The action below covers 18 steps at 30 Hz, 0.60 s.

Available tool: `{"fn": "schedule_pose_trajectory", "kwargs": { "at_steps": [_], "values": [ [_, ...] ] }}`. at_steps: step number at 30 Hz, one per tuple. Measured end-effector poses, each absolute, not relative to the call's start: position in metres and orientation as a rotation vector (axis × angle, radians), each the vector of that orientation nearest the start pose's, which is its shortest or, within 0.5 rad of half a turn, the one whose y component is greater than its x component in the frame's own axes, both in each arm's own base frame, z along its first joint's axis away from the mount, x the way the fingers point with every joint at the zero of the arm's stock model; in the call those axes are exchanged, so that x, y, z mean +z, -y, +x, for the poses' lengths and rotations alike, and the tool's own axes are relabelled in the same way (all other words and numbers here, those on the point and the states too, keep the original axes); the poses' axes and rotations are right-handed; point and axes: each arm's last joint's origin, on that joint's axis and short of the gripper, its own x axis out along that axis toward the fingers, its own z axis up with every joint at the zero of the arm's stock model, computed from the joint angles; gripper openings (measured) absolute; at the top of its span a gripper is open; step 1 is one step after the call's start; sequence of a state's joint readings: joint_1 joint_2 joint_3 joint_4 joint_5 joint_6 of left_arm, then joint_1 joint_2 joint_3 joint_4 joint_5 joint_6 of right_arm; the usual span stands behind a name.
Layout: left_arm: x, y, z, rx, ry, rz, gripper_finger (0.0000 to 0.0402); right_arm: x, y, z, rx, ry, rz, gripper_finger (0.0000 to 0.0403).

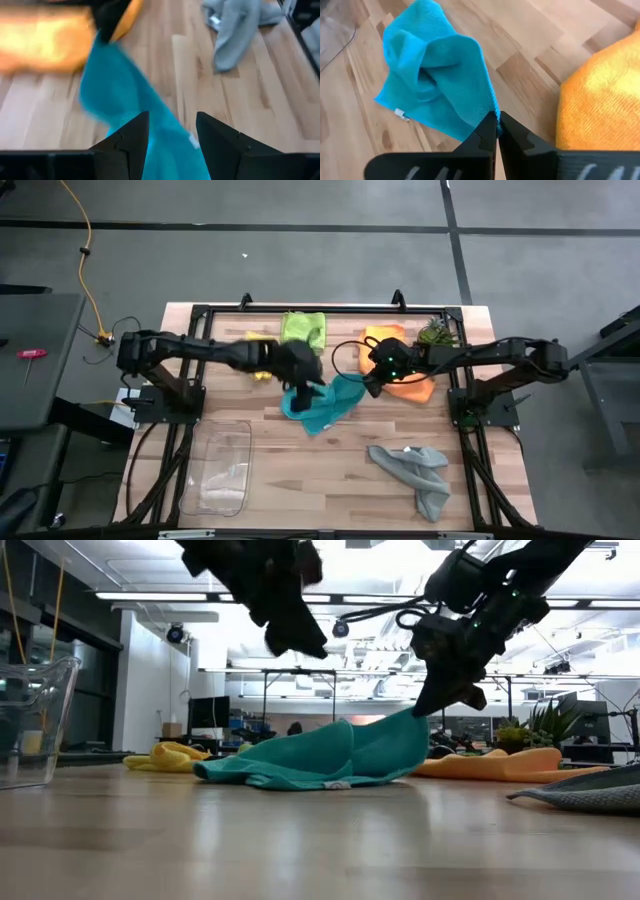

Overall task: Fold microfiber towels
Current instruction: Fold the blue microfiber towel

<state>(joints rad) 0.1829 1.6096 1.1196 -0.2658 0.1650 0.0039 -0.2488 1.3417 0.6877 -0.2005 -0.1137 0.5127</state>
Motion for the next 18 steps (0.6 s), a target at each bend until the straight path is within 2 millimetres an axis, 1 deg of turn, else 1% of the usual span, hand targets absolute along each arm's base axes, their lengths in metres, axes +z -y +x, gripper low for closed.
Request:
{"fn": "schedule_pose_trajectory", "kwargs": {
  "at_steps": [4,8,11,14,16,18],
  "values": [
    [0.215,-0.027,0.361,0.055,-0.758,0.007,0.0152,0.187,0.06,0.248,-0.346,-0.786,0.648,0.0],
    [0.186,-0.011,0.378,0.071,-0.764,0.048,0.0152,0.187,0.06,0.248,-0.352,-0.781,0.665,0.0],
    [0.164,-0.005,0.385,0.07,-0.799,0.024,0.0152,0.187,0.06,0.248,-0.354,-0.78,0.669,0.0],
    [0.147,-0.004,0.388,0.095,-0.838,-0.021,0.0152,0.187,0.06,0.248,-0.354,-0.78,0.67,0.0],
    [0.138,-0.007,0.388,0.12,-0.862,-0.062,0.0152,0.187,0.06,0.248,-0.354,-0.78,0.67,0.0],
    [0.134,-0.012,0.388,0.147,-0.874,-0.089,0.0152,0.187,0.06,0.248,-0.354,-0.78,0.669,0.0]
  ]
}}
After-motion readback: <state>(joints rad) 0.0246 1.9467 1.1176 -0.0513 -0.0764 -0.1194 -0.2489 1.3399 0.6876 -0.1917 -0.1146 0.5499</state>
